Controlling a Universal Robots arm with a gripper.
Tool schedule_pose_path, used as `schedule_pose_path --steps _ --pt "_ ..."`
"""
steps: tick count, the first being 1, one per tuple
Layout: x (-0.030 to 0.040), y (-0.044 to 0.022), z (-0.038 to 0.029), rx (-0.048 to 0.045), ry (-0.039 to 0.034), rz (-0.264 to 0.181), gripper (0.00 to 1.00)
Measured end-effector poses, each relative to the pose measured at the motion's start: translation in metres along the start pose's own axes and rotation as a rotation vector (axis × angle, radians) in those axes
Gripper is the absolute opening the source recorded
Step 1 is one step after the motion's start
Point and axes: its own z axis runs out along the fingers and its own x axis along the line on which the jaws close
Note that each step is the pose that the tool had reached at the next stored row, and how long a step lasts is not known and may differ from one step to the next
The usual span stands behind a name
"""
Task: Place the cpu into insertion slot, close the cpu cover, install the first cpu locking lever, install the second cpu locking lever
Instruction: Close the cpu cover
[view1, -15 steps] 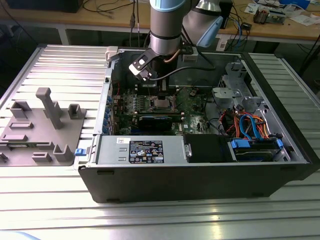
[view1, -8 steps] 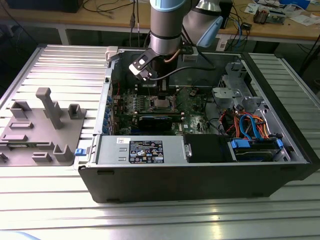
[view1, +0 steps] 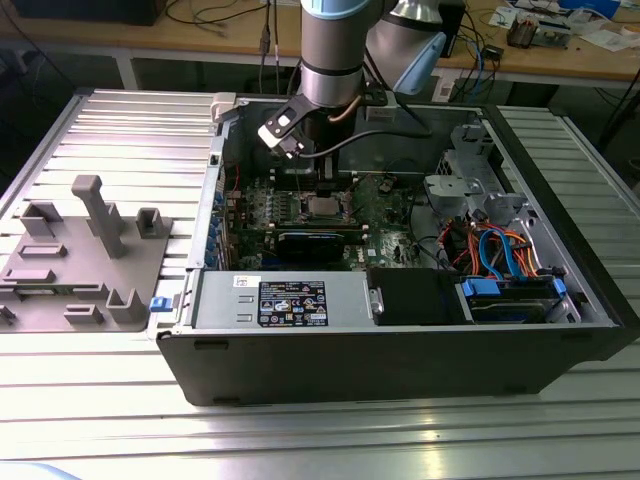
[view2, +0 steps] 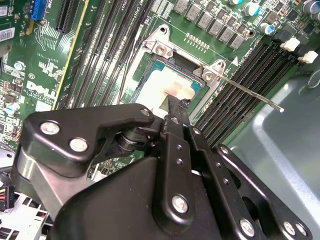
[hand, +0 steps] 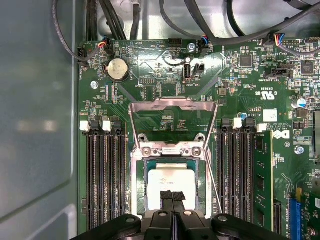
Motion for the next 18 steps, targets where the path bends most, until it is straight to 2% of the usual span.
schedule_pose_path --steps 6,7,9,18 --pt "0.0000 0.0000 -0.0001 0.0031 0.0014 0.000 0.11" --pt "-0.0001 0.0001 -0.0001 0.0045 0.0017 0.000 0.11" --pt "0.0000 0.0015 -0.0001 0.0164 0.0020 0.000 0.11" --pt "0.0000 0.0015 -0.0001 0.0253 0.0020 0.001 0.11"
